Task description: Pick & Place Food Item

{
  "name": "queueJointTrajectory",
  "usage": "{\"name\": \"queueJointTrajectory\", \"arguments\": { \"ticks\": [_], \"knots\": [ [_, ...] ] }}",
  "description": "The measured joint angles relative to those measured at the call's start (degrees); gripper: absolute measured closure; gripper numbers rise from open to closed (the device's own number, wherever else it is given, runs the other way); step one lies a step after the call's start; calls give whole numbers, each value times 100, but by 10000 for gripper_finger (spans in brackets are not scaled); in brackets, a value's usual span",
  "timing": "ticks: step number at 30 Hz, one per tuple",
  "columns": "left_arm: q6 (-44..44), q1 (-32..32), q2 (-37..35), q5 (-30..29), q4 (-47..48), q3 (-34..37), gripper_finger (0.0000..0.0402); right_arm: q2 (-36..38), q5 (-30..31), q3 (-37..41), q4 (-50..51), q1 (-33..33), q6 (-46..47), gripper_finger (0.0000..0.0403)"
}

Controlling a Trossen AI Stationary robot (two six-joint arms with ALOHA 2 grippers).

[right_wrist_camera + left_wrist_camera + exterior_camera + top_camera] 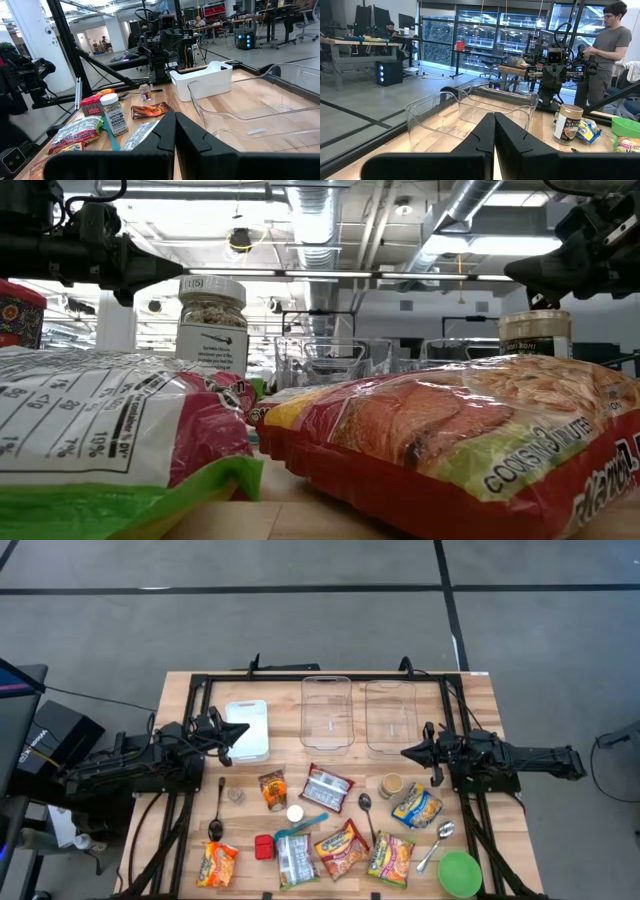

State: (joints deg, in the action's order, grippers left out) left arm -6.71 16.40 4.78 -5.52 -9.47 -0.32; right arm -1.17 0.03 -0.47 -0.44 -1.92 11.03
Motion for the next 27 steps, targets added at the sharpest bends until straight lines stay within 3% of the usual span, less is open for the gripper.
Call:
{"name": "queueJointTrajectory", "arguments": {
  "ticks": [16, 18, 24, 27],
  "knots": [
    [-120, 0, 0, 0, -264, 0, 400, 0, -2, 1, 2, 0, 1, 403],
    [-799, 1, 0, 0, -600, -1, 400, 1, 0, 1, 1, -2, 2, 403],
    [-3953, 2, 0, 1, -1909, -1, 400, 1, -2, 1, 2, -1, 1, 403],
    [-4788, 0, 0, 1, -2685, -1, 400, 0, -1, 1, 0, -2, 1, 403]
  ]
}}
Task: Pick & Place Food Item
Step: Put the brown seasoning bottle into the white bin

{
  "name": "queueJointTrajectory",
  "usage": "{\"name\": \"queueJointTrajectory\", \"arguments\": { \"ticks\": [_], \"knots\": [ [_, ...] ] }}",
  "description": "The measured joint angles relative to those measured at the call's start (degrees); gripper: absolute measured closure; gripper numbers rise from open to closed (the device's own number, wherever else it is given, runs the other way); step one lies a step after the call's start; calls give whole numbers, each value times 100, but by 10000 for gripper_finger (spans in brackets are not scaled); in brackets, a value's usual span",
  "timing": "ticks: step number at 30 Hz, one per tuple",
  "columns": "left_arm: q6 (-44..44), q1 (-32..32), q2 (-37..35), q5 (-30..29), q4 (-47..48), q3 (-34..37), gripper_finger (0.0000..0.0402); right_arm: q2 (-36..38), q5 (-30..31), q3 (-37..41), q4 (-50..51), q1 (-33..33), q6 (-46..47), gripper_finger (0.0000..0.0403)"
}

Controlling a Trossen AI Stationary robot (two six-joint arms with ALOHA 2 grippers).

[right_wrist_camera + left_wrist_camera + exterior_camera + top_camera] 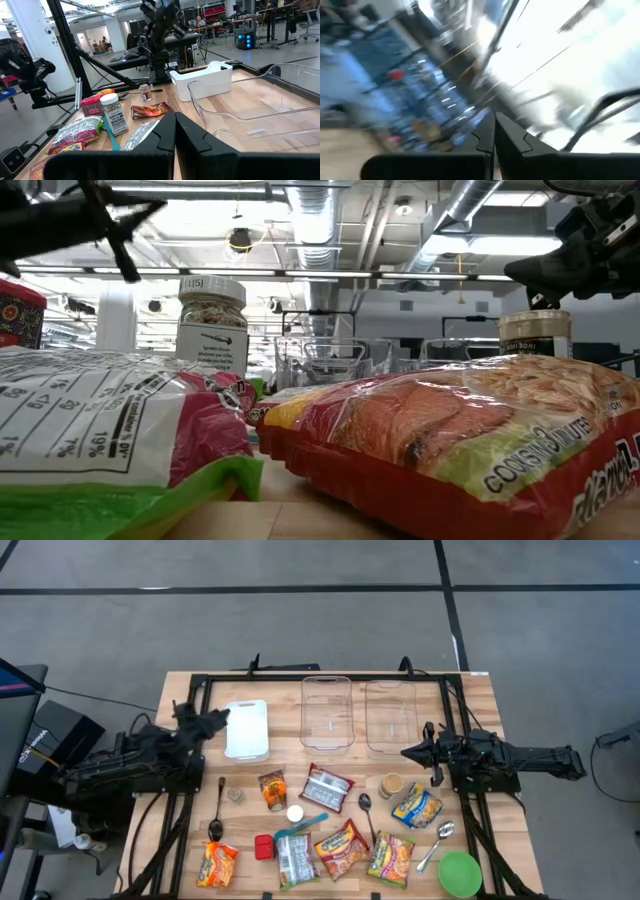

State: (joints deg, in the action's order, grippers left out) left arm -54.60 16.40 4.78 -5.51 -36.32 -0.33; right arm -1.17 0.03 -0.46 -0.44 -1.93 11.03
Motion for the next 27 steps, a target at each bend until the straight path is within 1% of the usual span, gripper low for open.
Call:
{"name": "queueJointTrajectory", "arguments": {
  "ticks": [3, 7, 10, 13, 17, 21, 27],
  "knots": [
    [-554, 0, 0, 1, -976, 1, 400, 1, -1, 0, 1, 0, -1, 403],
    [-736, 0, -2, 3, -2245, 0, 400, 0, -2, -1, 2, 0, 1, 403],
    [-740, 0, -2, 30, -2864, -15, 400, 0, -1, 0, 2, 1, 1, 403],
    [-740, 0, 27, 219, -2835, -251, 400, 0, -1, 1, 0, 2, 1, 403],
    [-741, 0, 395, 515, -2791, -705, 400, 2, -2, -1, 2, 2, -1, 403],
    [-735, 0, 1043, 1073, -2810, -1241, 400, 0, 1, -1, 0, 0, 1, 403],
    [-747, -16, 2251, 2193, -2797, -2179, 400, 0, -1, -1, 2, 0, 0, 403]
  ]
}}
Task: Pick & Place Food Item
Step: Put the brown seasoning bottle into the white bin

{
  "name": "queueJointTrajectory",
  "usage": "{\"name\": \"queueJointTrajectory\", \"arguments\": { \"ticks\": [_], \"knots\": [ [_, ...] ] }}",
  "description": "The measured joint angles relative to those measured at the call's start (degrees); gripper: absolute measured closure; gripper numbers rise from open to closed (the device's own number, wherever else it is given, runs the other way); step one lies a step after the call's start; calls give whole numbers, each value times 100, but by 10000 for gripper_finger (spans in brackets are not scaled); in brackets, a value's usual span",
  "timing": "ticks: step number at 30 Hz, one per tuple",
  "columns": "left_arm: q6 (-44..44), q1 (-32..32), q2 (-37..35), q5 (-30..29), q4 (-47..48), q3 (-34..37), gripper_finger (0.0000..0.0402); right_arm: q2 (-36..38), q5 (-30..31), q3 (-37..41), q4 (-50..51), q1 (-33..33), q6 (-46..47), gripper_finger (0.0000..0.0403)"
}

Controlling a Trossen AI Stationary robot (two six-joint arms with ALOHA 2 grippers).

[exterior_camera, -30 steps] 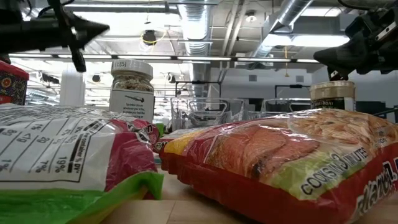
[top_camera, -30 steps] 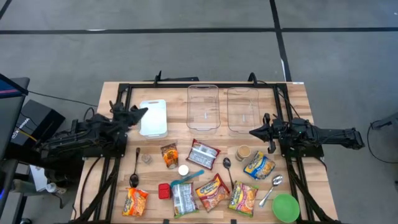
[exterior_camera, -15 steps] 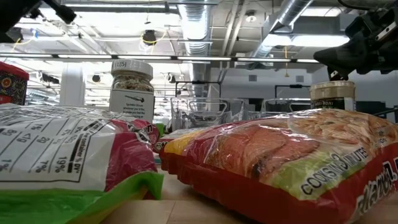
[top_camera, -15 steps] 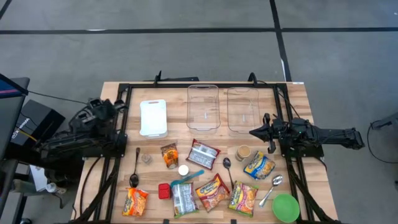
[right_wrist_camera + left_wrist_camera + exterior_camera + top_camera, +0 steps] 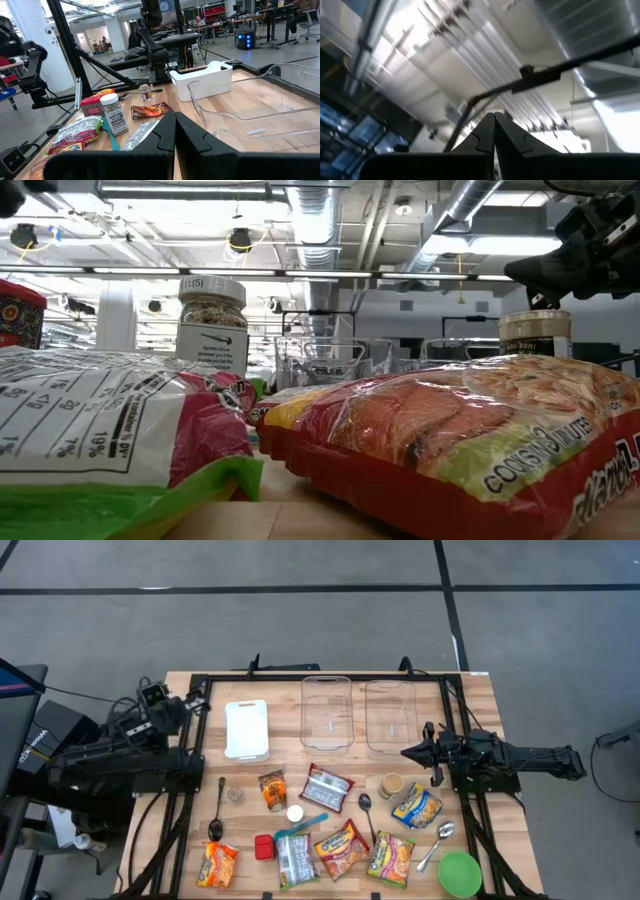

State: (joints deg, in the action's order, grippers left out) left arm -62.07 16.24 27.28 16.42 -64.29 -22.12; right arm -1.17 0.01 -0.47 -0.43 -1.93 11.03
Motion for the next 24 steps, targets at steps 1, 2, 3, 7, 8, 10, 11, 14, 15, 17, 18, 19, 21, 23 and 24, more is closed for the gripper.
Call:
{"name": "queueJointTrajectory", "arguments": {
  "ticks": [1, 2, 3, 7, 8, 10, 11, 14, 15, 17, 18, 19, 21, 23, 24],
  "knots": [
    [-34, -40, 200, 166, -2, -174, 400, 0, 0, 2, 0, 0, 2, 403],
    [-94, -96, 396, 293, 2, -336, 400, 1, 1, 2, -1, 0, 0, 403],
    [-113, -166, 596, 428, 4, -513, 400, 0, 0, 0, 0, 2, 1, 403],
    [-122, -520, 1222, 741, 325, -1086, 401, 0, 2, 0, -1, 0, 0, 403],
    [-119, -609, 1345, 785, 480, -1195, 401, 0, 2, 2, -2, 0, 2, 403],
    [-3, -792, 1561, 884, 893, -1378, 401, 0, 0, 2, -2, 2, 2, 403],
    [107, -889, 1644, 934, 1171, -1445, 401, 0, 0, 2, 0, 2, 2, 403],
    [499, -1162, 1808, 955, 2296, -1583, 401, 0, 0, 0, -1, 0, 0, 403],
    [636, -1252, 1838, 955, 2728, -1605, 401, 0, 2, 0, -1, 1, 1, 403],
    [776, -1405, 1869, 944, 3609, -1650, 401, 0, 0, 0, 0, 0, 0, 403],
    [791, -1491, 1868, 915, 4073, -1651, 401, 0, 2, 0, -2, 0, 2, 403],
    [794, -1580, 1867, 861, 4553, -1651, 401, 1, 0, 1, -2, 0, 0, 403],
    [798, -1785, 1869, 656, 5491, -1651, 401, 0, 2, 0, 0, 0, 2, 403],
    [749, -2022, 1867, 505, 6347, -1651, 401, 0, 2, 2, 0, 0, 1, 403],
    [678, -2168, 1867, 421, 6723, -1651, 401, 1, 0, 1, -1, 0, 1, 403]
  ]
}}
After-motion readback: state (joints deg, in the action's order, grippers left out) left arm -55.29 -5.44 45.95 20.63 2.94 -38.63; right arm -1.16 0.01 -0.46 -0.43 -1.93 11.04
